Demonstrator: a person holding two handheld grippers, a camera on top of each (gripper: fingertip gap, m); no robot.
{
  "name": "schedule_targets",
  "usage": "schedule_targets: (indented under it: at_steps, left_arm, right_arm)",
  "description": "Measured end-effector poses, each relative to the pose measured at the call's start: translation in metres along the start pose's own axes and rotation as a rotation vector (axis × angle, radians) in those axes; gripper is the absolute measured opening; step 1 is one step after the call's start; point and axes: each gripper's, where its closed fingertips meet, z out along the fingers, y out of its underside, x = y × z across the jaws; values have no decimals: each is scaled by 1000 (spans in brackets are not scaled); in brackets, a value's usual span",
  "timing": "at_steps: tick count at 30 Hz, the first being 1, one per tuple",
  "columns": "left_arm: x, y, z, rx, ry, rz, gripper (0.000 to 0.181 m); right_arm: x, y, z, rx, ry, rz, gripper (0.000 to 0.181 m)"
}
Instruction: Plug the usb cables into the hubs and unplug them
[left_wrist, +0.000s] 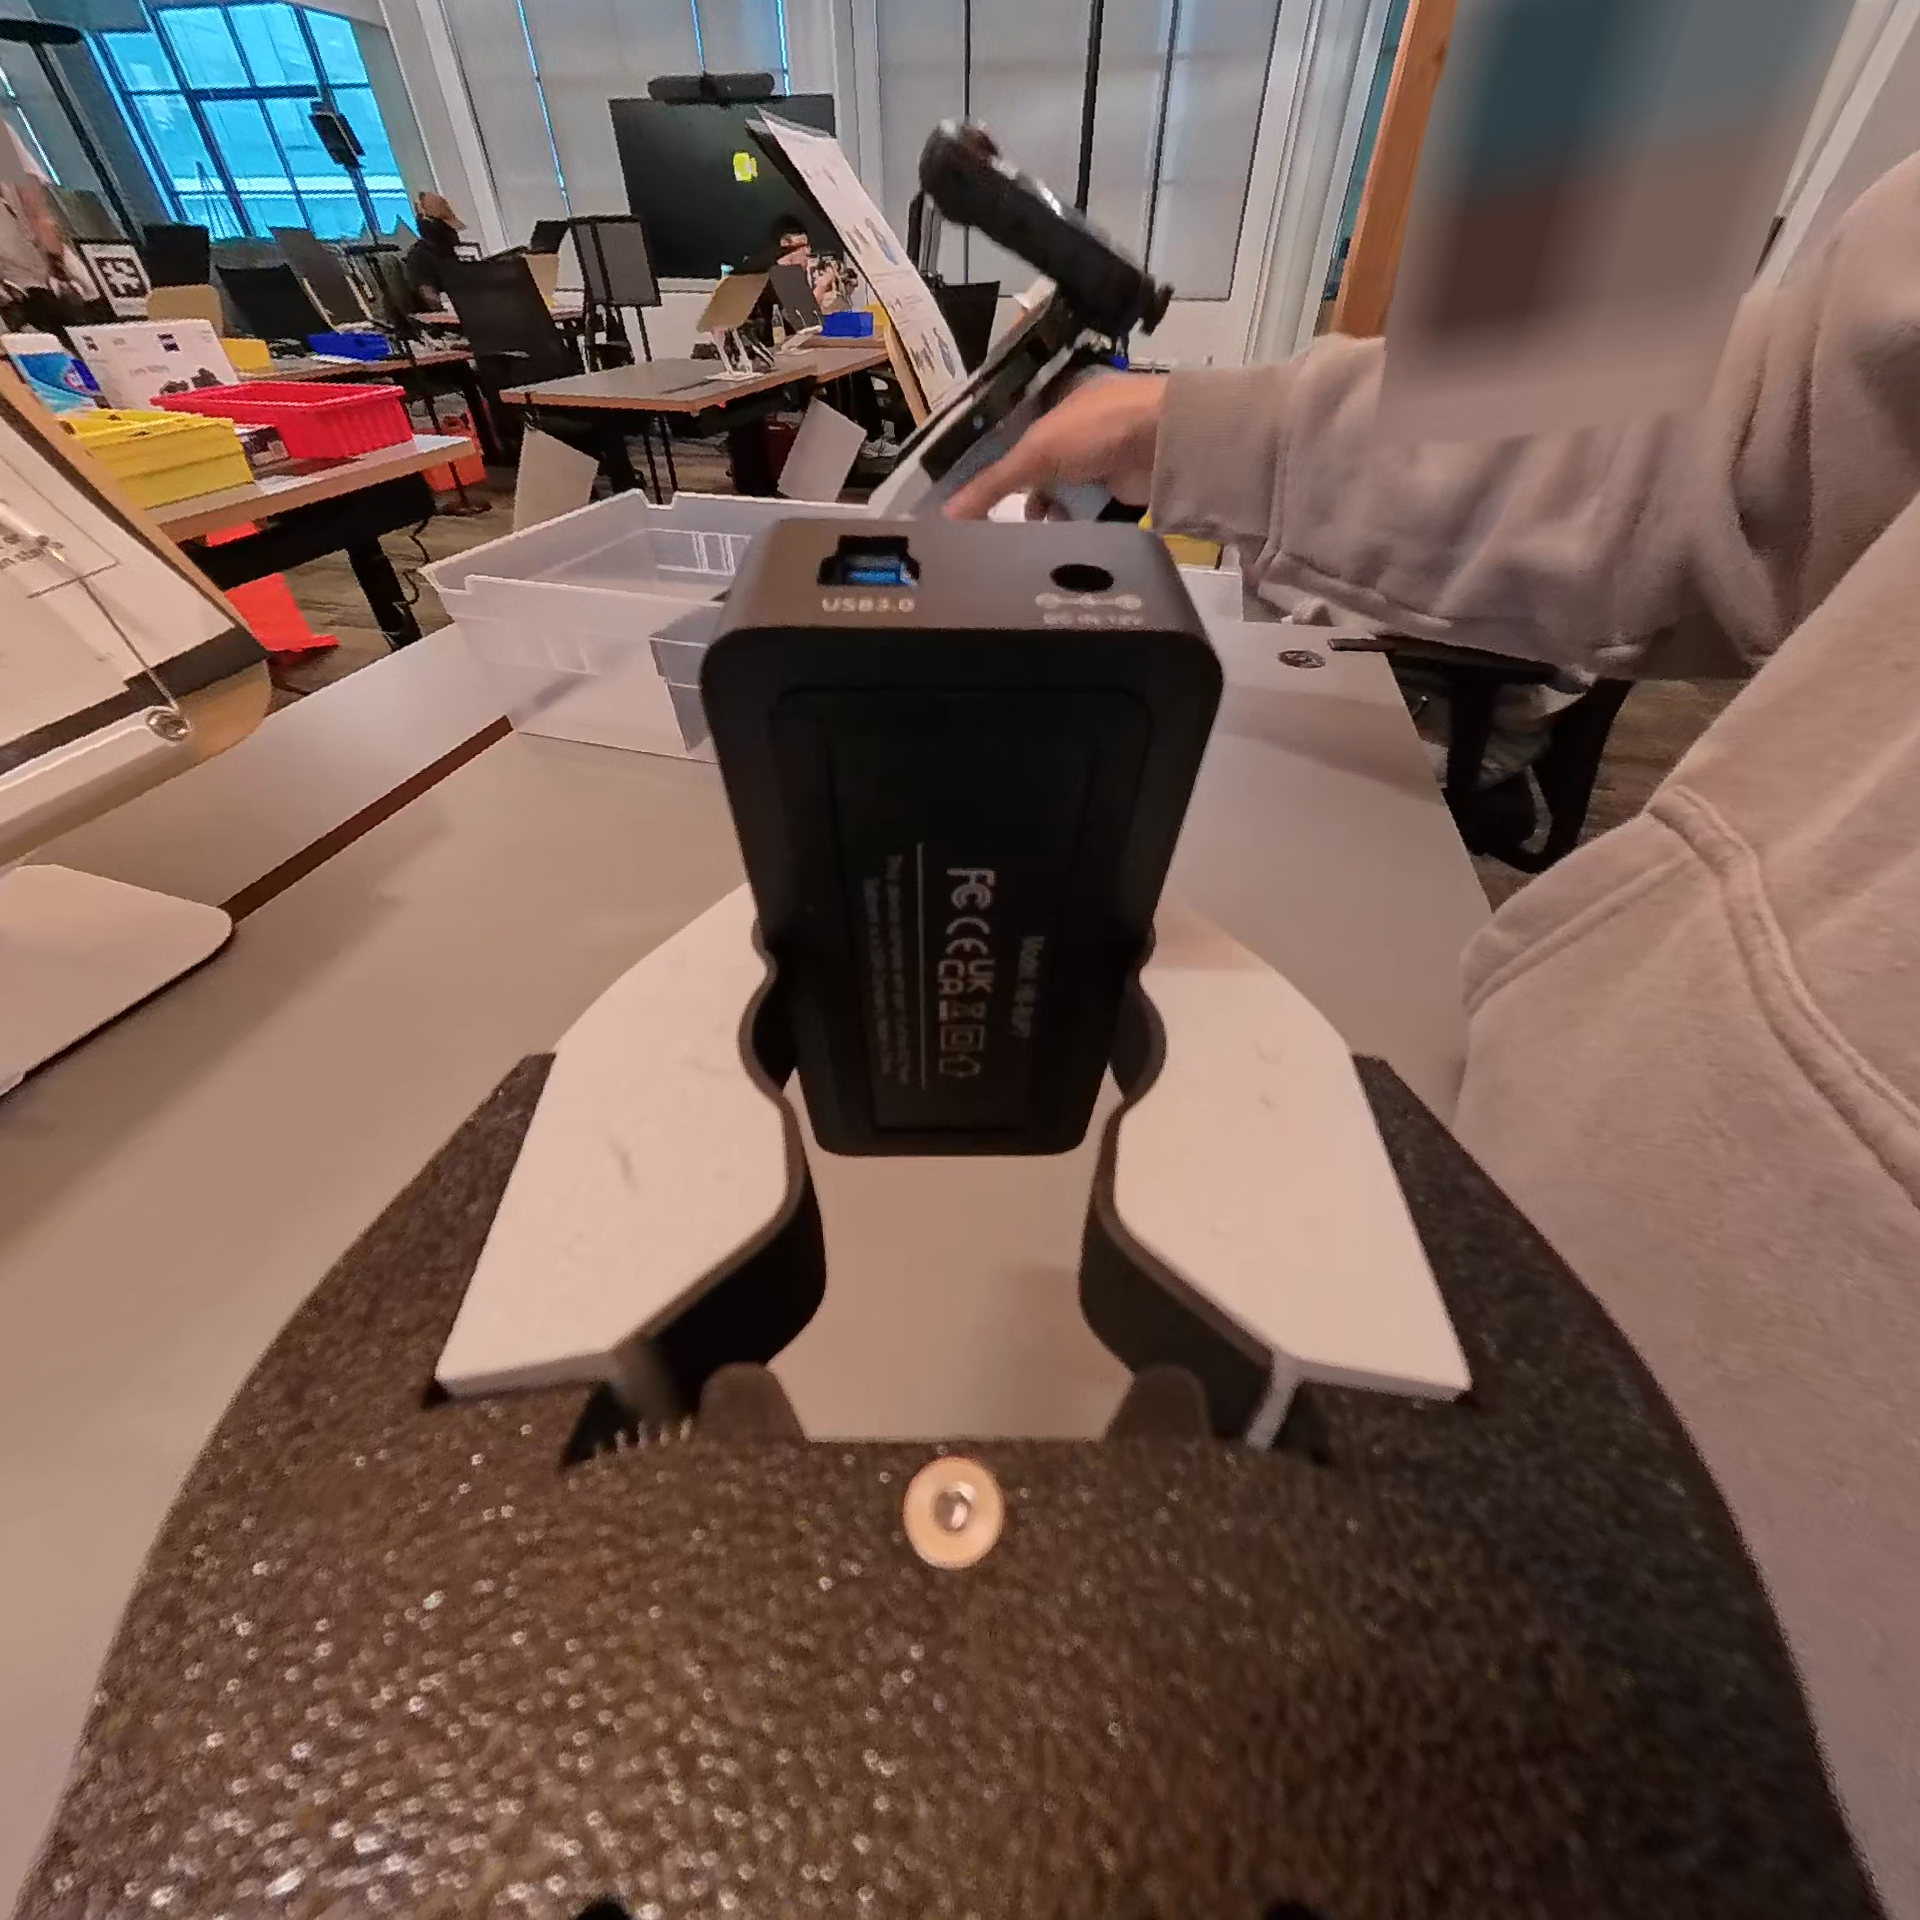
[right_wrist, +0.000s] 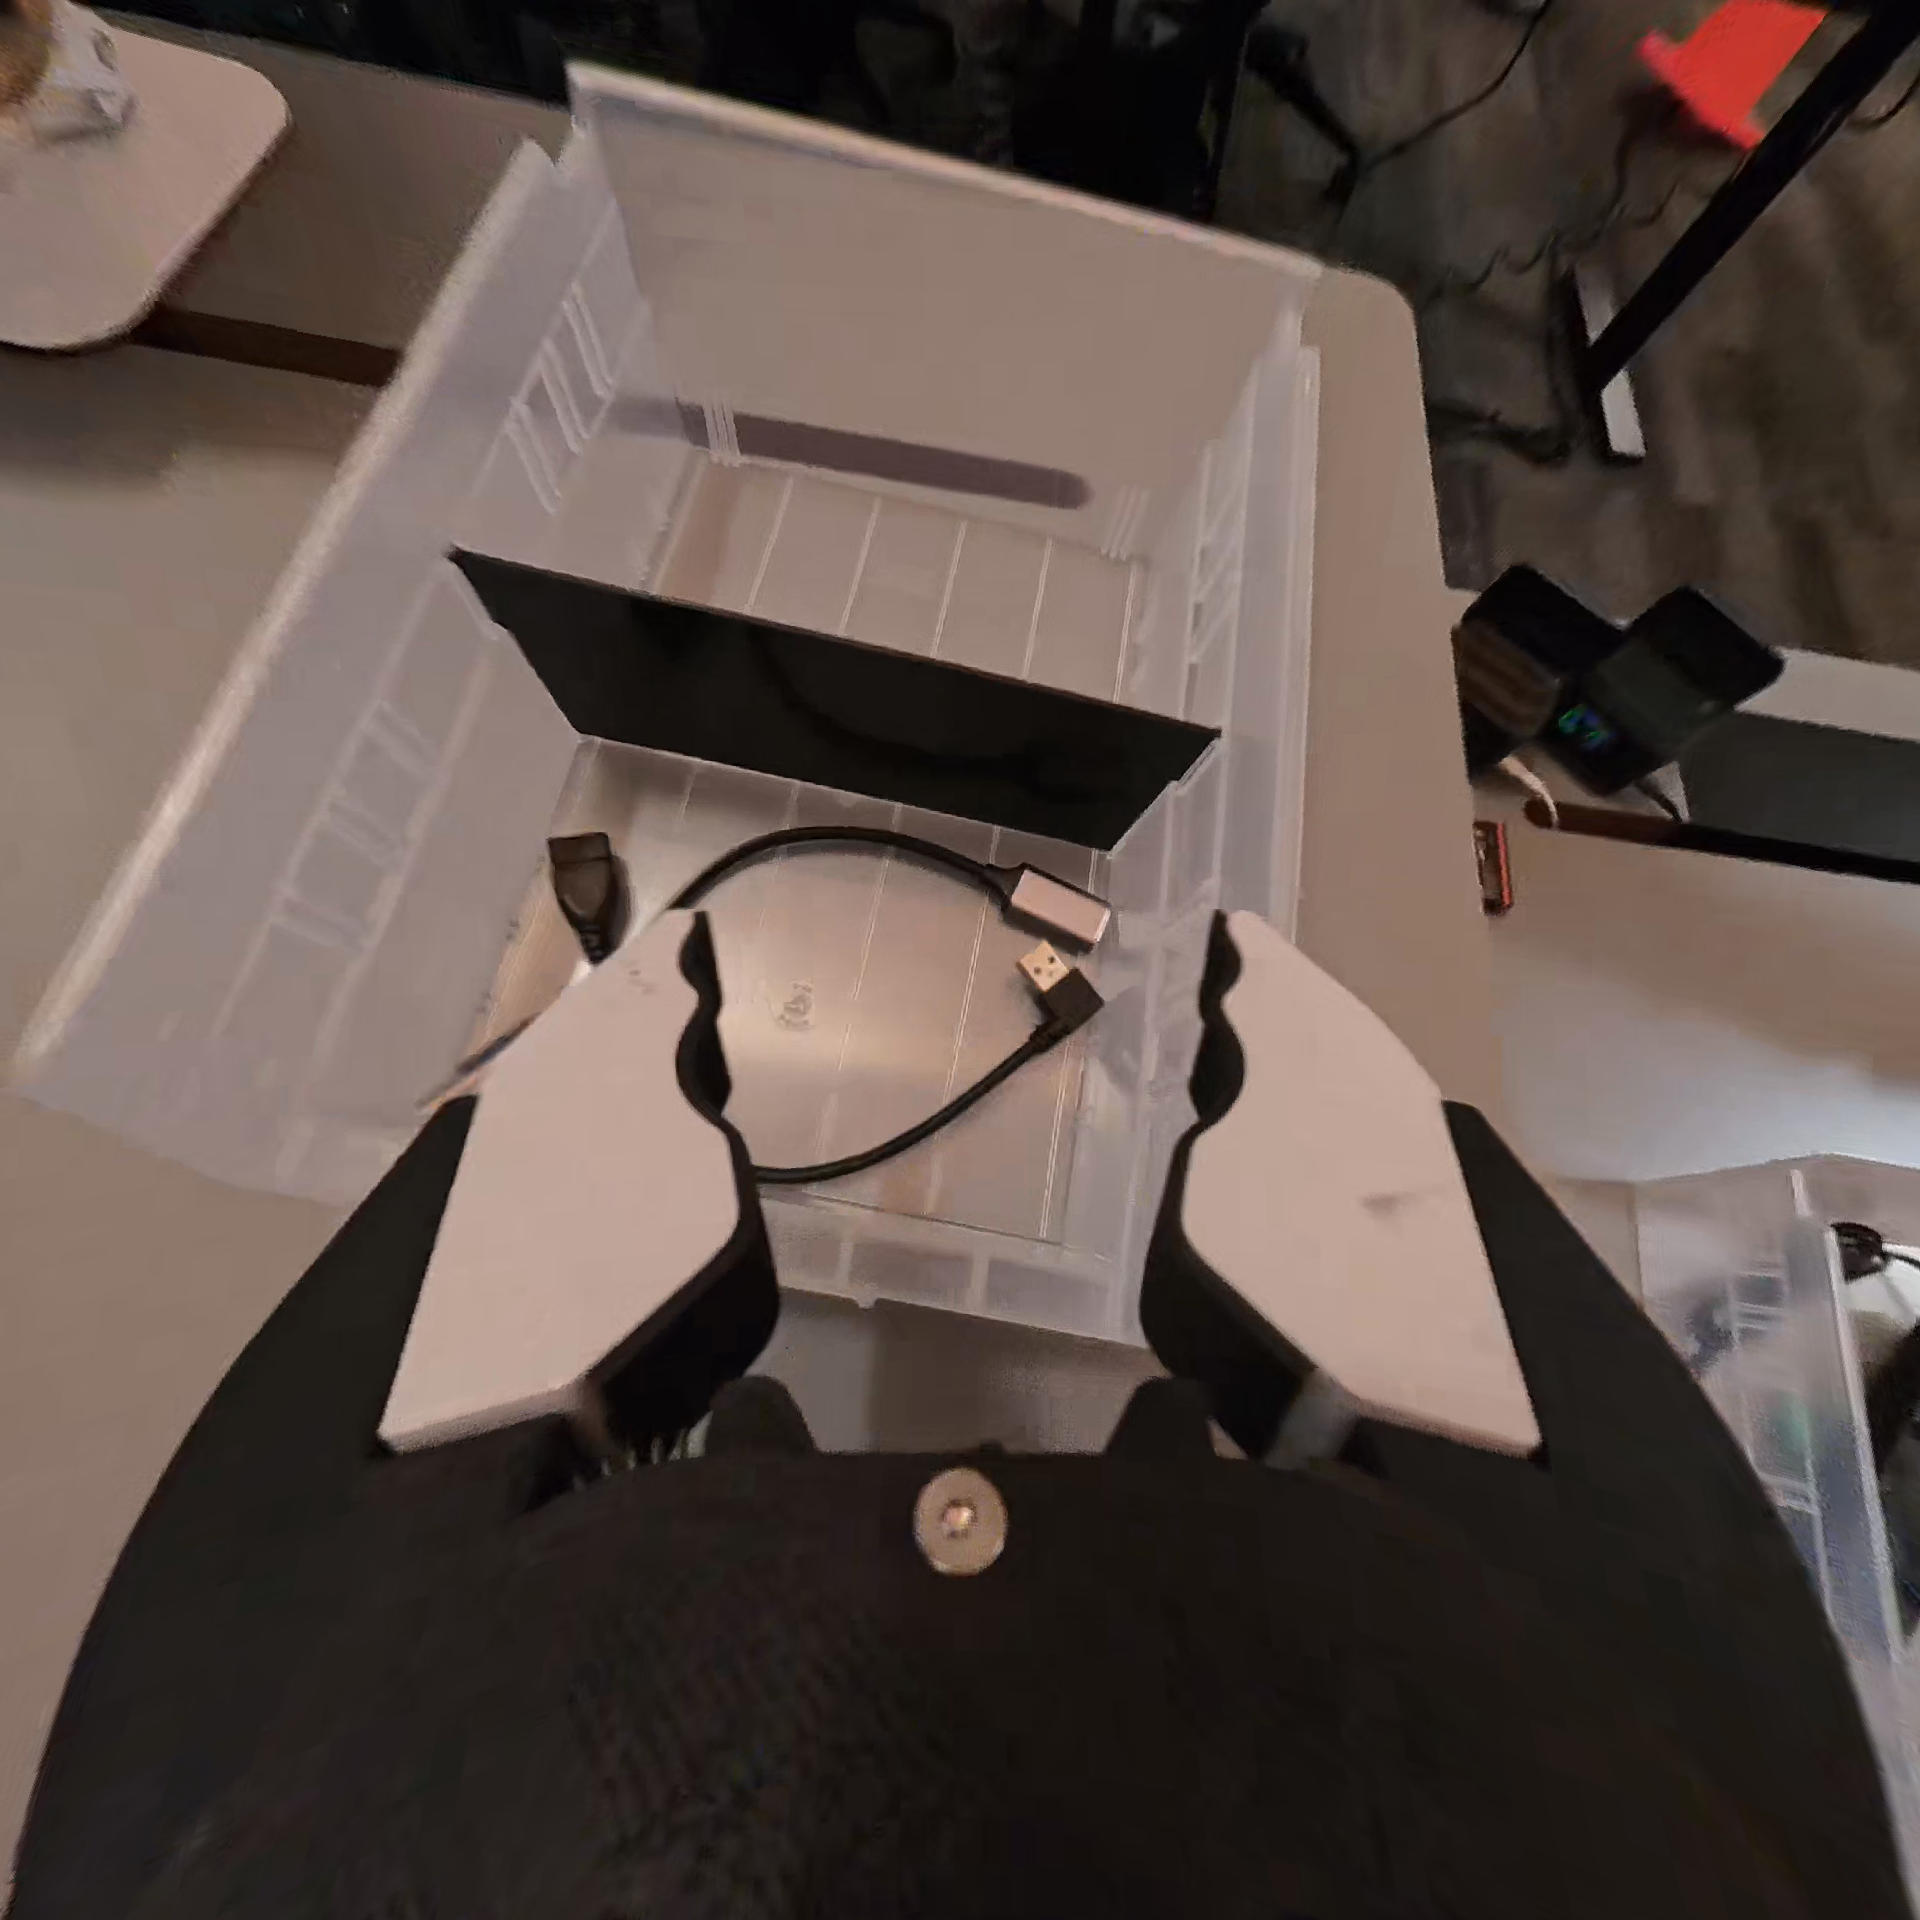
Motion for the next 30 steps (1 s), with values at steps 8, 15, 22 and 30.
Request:
schedule_targets:
  at_steps: [8, 15, 22, 30]
  left_arm:
    - [15, 6, 14, -42, 120, -2, 59]
    - [27, 1, 29, -43, 224, 9, 59]
    - [32, -2, 28, -38, 256, 31, 59]
    - [31, -10, 29, 33, 216, 18, 59]
  right_arm:
    - [-238, -51, -124, 411, -898, -235, 93]
    - [-402, -9, -185, 428, -1246, -526, 80]
    - [-424, 2, -174, 393, -1256, -558, 56]
    - [-423, 1, -179, 401, -1216, -608, 57]
